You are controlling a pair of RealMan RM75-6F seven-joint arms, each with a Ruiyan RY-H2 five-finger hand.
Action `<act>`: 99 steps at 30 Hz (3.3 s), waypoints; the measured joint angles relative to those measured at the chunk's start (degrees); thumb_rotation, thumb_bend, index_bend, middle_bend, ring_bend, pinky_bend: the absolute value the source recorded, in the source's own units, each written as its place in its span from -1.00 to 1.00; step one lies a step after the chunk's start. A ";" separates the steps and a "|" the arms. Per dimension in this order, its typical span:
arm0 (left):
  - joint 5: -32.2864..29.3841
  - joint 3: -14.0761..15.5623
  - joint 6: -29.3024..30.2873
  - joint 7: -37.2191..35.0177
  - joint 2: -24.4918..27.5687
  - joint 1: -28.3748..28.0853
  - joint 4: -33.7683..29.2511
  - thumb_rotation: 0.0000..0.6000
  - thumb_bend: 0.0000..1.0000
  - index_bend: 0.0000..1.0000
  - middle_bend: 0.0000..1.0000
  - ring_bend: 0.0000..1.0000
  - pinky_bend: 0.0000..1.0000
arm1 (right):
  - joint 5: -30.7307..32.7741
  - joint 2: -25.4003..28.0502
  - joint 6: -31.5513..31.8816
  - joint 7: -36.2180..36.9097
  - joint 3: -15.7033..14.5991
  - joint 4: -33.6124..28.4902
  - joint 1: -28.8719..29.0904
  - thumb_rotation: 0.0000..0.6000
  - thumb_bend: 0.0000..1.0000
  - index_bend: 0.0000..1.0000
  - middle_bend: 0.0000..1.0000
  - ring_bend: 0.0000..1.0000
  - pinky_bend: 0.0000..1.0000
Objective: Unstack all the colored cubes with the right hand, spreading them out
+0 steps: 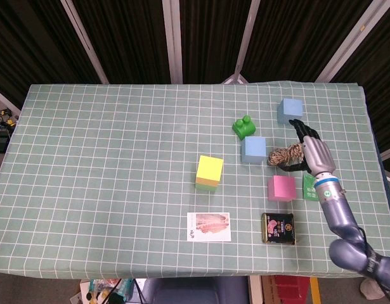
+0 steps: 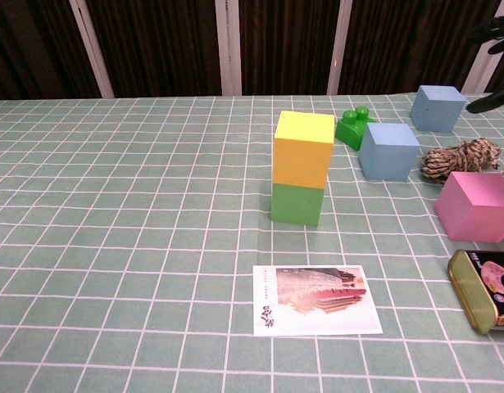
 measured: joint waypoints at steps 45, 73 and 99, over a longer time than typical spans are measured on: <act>-0.41 -0.21 0.28 -5.92 2.72 1.65 -0.62 1.00 -0.66 -0.59 -1.00 -1.00 -0.90 | 9.50 -23.63 18.56 -25.52 -2.55 -11.32 9.31 1.00 -0.70 -0.91 -1.00 -0.93 -1.00; -2.71 -0.88 -1.09 -5.73 3.12 1.05 -1.08 1.00 -0.66 -0.58 -1.00 -1.00 -0.90 | 9.66 -36.33 25.49 -23.58 2.97 1.23 13.64 1.00 -0.70 -0.68 -0.20 0.22 -0.26; -4.89 -1.89 -0.99 -8.09 3.82 1.59 -1.38 1.00 -0.66 -0.57 -1.00 -1.00 -0.90 | -24.46 -15.50 27.20 1.93 -17.53 -14.29 -10.82 1.00 -0.70 -0.68 -0.19 0.22 -0.26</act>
